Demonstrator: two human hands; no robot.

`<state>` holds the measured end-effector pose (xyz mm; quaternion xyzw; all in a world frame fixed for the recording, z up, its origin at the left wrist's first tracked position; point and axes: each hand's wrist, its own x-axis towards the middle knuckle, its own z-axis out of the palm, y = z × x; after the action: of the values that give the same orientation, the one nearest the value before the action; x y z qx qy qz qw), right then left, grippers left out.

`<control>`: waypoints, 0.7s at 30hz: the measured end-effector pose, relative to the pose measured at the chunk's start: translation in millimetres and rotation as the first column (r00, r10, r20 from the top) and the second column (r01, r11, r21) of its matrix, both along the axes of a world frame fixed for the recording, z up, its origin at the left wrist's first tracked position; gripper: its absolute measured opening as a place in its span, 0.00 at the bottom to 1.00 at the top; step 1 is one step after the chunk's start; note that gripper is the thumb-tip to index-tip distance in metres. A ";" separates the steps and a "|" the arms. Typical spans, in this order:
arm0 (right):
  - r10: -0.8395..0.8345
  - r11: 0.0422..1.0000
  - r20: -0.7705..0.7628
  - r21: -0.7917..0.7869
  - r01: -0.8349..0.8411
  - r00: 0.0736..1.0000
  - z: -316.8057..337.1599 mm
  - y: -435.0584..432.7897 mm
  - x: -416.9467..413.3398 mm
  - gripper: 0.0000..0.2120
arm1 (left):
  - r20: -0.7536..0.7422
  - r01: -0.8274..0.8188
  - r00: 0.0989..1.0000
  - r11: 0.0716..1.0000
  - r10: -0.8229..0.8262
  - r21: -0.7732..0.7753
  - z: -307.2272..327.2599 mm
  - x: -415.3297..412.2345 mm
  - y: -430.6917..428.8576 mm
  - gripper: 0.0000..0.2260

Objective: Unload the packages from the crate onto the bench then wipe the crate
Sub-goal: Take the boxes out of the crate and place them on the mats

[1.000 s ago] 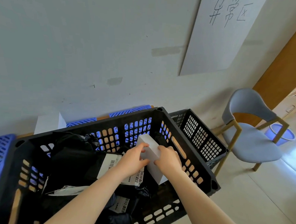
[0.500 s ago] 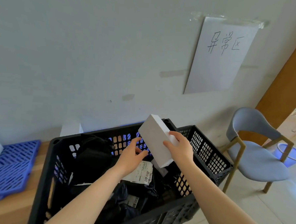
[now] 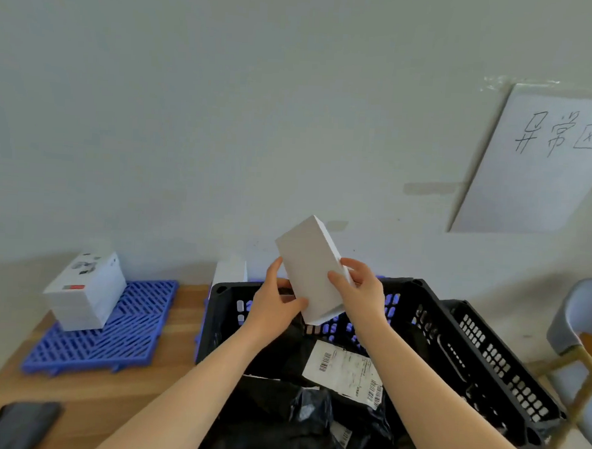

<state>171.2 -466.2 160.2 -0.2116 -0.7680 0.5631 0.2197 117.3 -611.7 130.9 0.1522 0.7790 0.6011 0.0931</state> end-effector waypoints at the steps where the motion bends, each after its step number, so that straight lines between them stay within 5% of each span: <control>1: 0.014 1.000 -0.004 -0.015 -0.014 1.000 1.7 -8.9 -10.7 0.16 | -0.009 -0.036 0.999 0.999 0.037 0.011 1.6 -8.7 -7.9 0.39; 9: 0.158 0.985 0.048 -0.084 -0.153 0.986 9.1 -71.1 -113.2 0.17 | -0.010 -0.196 0.980 0.976 0.198 0.093 14.2 -100.8 -72.5 0.29; 21: 0.227 0.972 0.329 -0.137 -0.192 0.916 -65.0 -110.9 -261.2 0.19 | 0.053 -0.110 0.993 0.991 0.106 0.073 -55.7 -237.1 -126.6 0.22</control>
<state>-90.0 -577.2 95.2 -0.2337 -0.7831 0.5763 0.0099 -119.8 -738.3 75.1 0.0984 0.7601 0.6380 0.0737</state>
